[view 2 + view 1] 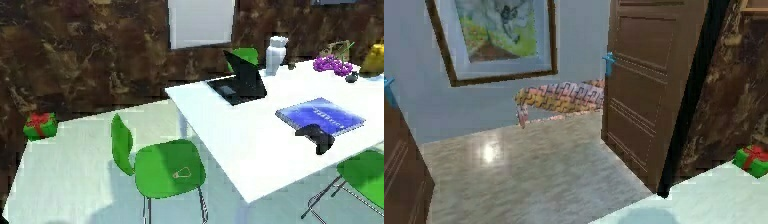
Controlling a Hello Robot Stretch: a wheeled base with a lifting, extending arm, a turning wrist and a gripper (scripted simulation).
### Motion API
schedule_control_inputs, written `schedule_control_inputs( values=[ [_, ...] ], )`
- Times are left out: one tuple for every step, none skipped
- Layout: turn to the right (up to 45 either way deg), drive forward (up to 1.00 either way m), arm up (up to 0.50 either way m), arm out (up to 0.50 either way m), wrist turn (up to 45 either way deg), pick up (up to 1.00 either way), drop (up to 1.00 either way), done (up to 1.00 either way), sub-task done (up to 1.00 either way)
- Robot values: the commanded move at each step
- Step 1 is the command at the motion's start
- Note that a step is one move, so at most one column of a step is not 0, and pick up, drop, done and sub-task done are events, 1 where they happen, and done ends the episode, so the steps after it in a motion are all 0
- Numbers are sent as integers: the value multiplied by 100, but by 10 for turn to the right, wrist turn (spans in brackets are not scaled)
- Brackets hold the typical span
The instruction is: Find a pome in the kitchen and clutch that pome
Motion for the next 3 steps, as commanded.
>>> schedule_control_inputs(
  values=[
    [0, 100, 0, 0, 0, 0, 0, 0, 0],
    [0, 100, 0, 0, 0, 0, 0, 0, 0],
    [-60, 0, 0, 0, 0, 0, 0, 0, 0]
  ],
)
